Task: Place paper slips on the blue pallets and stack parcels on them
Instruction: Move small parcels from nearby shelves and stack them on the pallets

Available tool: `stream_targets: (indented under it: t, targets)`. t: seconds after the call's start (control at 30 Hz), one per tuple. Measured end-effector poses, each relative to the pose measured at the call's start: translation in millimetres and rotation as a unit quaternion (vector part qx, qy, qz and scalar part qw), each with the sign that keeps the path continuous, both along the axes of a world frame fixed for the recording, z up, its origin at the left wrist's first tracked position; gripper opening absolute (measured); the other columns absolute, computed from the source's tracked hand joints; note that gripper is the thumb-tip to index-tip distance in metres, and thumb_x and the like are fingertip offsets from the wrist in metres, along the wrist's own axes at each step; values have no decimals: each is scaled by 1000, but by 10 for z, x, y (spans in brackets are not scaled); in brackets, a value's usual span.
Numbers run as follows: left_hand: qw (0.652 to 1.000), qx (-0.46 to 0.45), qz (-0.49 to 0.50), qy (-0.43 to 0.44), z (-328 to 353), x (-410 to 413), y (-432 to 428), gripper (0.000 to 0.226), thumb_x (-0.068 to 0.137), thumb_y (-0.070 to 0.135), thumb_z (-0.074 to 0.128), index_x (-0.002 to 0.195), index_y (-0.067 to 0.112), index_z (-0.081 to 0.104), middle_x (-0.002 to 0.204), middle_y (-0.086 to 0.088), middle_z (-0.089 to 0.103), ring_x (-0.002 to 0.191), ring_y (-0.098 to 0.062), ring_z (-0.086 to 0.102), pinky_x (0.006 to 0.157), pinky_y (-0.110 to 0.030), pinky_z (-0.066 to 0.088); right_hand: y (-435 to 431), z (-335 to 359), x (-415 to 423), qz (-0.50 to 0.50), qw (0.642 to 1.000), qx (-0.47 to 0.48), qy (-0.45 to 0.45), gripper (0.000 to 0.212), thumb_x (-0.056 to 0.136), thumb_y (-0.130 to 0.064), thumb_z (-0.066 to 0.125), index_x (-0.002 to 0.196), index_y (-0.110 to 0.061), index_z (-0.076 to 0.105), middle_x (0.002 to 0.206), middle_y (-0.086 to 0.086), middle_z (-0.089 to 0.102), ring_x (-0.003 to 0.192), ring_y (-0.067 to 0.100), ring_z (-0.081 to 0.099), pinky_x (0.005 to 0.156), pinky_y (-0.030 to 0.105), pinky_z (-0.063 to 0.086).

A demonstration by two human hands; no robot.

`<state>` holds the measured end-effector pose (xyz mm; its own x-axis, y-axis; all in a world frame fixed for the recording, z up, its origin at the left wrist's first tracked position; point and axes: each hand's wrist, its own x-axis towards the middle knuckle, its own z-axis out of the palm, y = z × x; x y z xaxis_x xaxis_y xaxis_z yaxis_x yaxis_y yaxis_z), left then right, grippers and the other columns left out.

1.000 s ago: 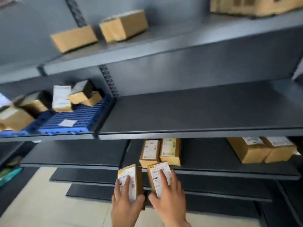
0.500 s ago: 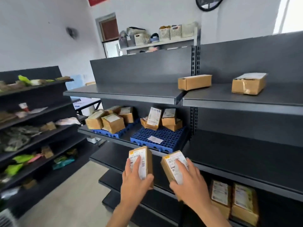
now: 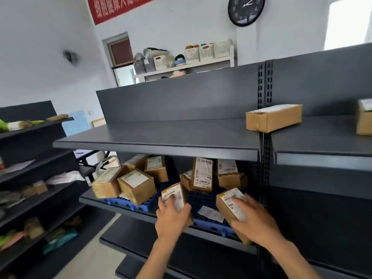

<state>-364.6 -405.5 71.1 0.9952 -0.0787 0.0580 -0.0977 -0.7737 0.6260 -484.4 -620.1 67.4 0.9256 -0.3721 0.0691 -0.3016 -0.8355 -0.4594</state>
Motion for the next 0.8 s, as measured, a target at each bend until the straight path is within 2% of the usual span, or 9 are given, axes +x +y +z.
stream_targets:
  t: [0.13,0.2,0.27,0.33,0.4,0.5,0.6,0.7,0.8]
  targets:
    - [1000,-6,1,8,-181,516,-100,65,90,65,43,144,30,35,161,-12,14,141,-37,27,104,-48,37,6,-151,439,13,998,-56,-29,50,93,-44,50,142,-45,40,154,-19,30,140,17,32,109,36,35]
    - [999,-11,-3,34,-226,632,-134,70,90,69,39,147,30,31,162,-8,11,145,-32,22,104,-46,36,9,-233,571,8,996,-83,-21,46,87,-39,65,131,-44,55,145,-16,47,134,24,45,103,46,41]
    - [998,-37,-20,48,-237,674,-101,68,90,69,38,147,33,32,163,-4,11,147,-29,18,107,-45,34,7,-354,663,-6,990,-117,-76,40,74,-33,75,114,-35,70,129,-6,65,116,31,62,91,56,49]
    - [997,-61,-37,19,-205,737,19,59,92,65,38,143,35,38,162,-1,16,146,-26,19,111,-43,32,123,-310,716,-12,978,-141,-155,35,78,-40,57,103,-25,76,115,4,72,105,30,66,87,47,50]
    - [996,-71,-42,-33,-153,885,227,49,94,56,41,138,35,46,158,2,26,143,-22,24,112,-40,31,385,-167,835,-10,969,-125,-214,44,87,-44,41,95,-22,78,104,5,74,96,29,67,84,43,48]
    - [984,-120,-64,-112,-44,1190,640,36,95,43,47,126,30,58,136,8,51,130,-13,39,106,-34,36,1065,60,1148,7,973,-55,-226,28,84,-38,47,92,-32,73,100,-10,71,91,23,65,79,42,46]
    - [969,-146,-79,-184,77,1600,1161,37,89,44,45,115,27,64,121,12,58,118,-9,47,99,-34,41,1745,133,1674,68,975,-9,-212,20,89,-32,61,107,-39,67,112,-21,63,106,9,57,87,35,40]
    - [958,-109,-42,-263,136,2122,1807,32,87,41,49,112,27,64,118,11,59,117,-13,49,96,-38,42,2245,147,2264,94,979,14,-178,43,90,-49,57,132,-43,50,137,-23,47,128,3,40,105,30,33]
    - [968,-39,29,-247,115,2626,2402,44,86,46,58,126,26,58,142,-2,48,134,-24,35,105,-47,33,2611,90,2741,57,992,25,-111,73,85,-63,55,148,-45,21,158,-16,17,145,12,13,117,38,19]
